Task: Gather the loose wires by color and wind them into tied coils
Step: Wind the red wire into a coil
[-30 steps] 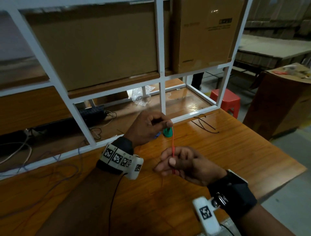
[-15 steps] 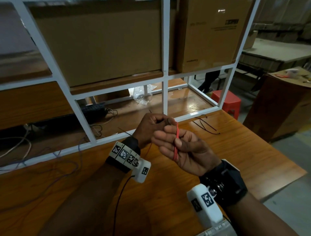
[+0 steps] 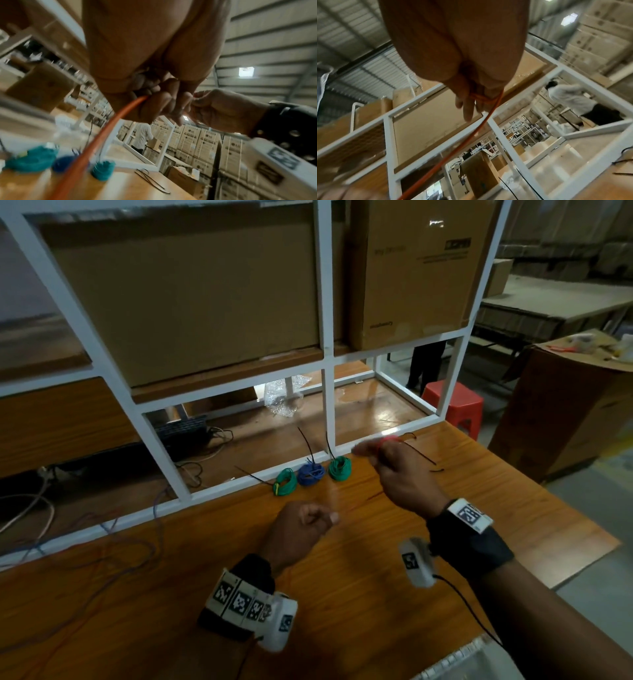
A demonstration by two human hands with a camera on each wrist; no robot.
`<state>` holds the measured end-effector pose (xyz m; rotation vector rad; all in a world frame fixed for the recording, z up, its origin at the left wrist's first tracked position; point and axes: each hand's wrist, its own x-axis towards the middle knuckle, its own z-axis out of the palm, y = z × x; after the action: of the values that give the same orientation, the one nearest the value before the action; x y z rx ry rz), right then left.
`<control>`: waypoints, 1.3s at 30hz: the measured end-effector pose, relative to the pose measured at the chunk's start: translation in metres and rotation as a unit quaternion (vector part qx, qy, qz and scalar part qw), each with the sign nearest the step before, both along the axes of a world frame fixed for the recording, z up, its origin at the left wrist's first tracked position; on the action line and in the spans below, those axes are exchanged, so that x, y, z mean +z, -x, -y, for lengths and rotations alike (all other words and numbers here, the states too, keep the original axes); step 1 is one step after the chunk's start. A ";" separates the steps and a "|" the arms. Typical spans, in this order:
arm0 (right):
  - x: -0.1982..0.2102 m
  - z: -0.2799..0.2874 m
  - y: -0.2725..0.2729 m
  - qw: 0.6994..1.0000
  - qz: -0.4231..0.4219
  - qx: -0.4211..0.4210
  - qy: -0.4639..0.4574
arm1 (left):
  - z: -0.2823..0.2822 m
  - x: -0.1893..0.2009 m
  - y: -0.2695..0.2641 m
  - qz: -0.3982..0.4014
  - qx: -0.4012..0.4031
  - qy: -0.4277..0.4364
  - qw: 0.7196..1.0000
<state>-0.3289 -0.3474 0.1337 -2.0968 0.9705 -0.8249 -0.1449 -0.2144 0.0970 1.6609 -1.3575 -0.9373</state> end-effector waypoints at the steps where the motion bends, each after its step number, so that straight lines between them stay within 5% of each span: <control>1: -0.004 -0.002 0.005 0.999 -0.047 0.024 -0.013 | 0.001 0.004 -0.006 0.044 0.010 0.015 0.999; 6: -0.006 -0.020 0.013 0.962 -0.091 0.167 -0.198 | 0.011 0.040 -0.026 0.240 -0.012 0.122 0.963; 12: -0.002 -0.034 0.010 0.882 0.017 0.287 -0.374 | 0.028 0.079 -0.029 0.262 -0.083 0.259 0.926; 16: -0.011 -0.042 0.006 0.760 0.120 0.395 -0.503 | 0.044 0.083 -0.017 0.159 -0.126 0.244 0.948; 24: 0.018 -0.048 0.001 0.607 0.414 0.440 -0.517 | 0.060 0.054 0.014 -0.170 -0.047 0.202 0.963; 29: 0.041 -0.026 0.009 0.642 0.538 0.294 -0.460 | 0.052 0.028 0.032 -0.218 -0.039 0.124 0.967; 34: 0.049 -0.005 0.027 0.653 0.624 0.151 -0.401 | 0.028 0.003 0.036 -0.163 -0.076 0.029 0.983; 36: 0.049 -0.003 0.033 0.704 0.603 0.103 -0.360 | 0.017 -0.005 0.033 -0.146 -0.103 -0.006 0.984; 39: 0.034 0.002 0.043 0.868 0.424 0.000 -0.259 | 0.006 -0.002 0.027 -0.112 -0.080 -0.014 0.990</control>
<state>-0.3720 -0.3491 0.1674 -1.0774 0.5936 -1.1757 -0.1722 -0.2209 0.0949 1.4334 -1.3415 -1.2018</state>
